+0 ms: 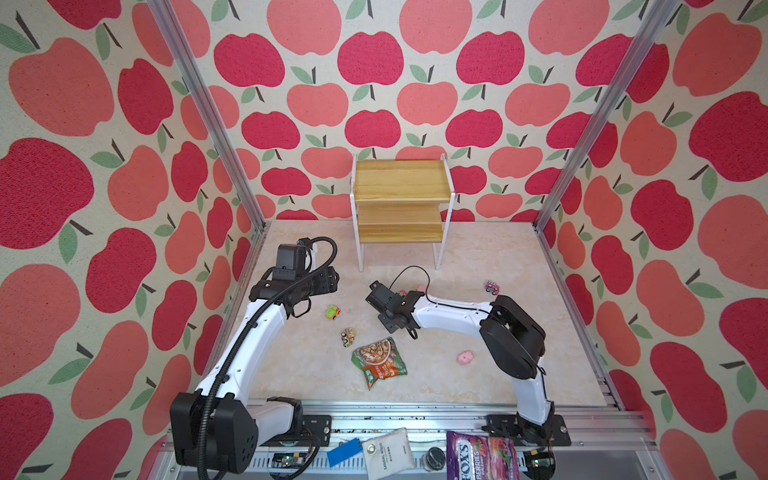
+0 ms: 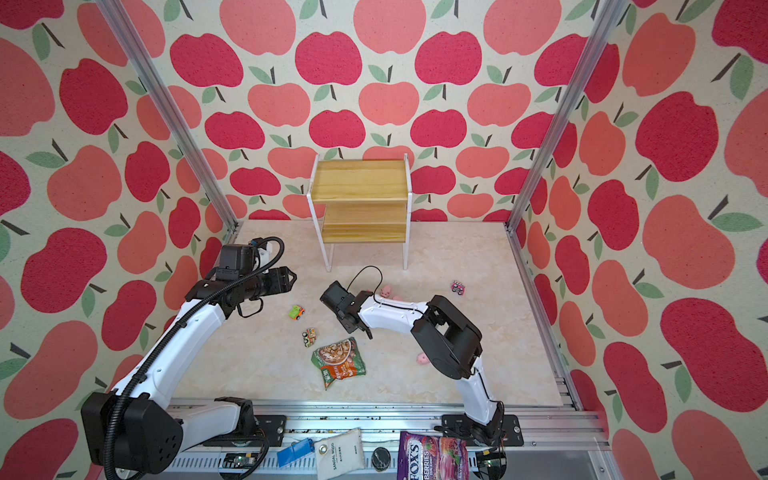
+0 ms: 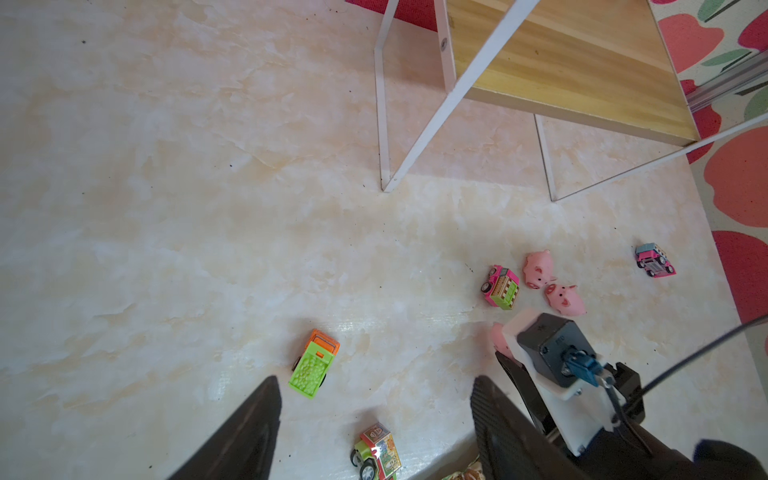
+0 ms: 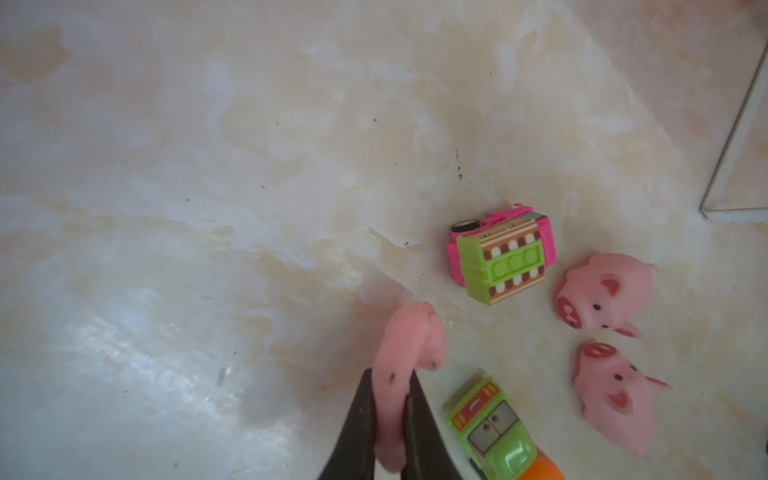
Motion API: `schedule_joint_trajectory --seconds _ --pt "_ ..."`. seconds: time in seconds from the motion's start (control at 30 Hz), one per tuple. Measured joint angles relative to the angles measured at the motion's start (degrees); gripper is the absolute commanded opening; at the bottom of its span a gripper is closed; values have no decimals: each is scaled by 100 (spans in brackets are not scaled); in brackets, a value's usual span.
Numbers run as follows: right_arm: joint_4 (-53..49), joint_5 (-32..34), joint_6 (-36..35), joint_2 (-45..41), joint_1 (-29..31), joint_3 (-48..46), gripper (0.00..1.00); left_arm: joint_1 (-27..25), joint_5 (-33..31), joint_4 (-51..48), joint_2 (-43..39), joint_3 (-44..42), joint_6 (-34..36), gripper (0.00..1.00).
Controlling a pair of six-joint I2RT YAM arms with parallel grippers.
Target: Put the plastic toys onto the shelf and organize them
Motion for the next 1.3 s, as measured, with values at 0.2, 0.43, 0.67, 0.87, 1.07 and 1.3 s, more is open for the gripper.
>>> schedule_joint_trajectory --seconds 0.2,0.43,0.67,0.87,1.07,1.3 --pt "984 -1163 614 -352 57 -153 17 74 -4 13 -61 0 0 74" --pt "2476 -2208 1648 103 66 -437 20 74 -7 28 -76 -11 0 74" --pt "3060 -2420 2138 363 -33 -734 29 74 -4 44 -81 -42 0 74" --pt "3115 -2210 2225 363 -136 -804 42 74 -4 46 -81 -42 2 74" --pt "3069 -1891 2135 319 -127 -874 49 74 -4 46 -81 -44 2 74" --pt "2785 -1320 1777 98 -133 -938 52 74 -7 48 -81 -44 2 74"
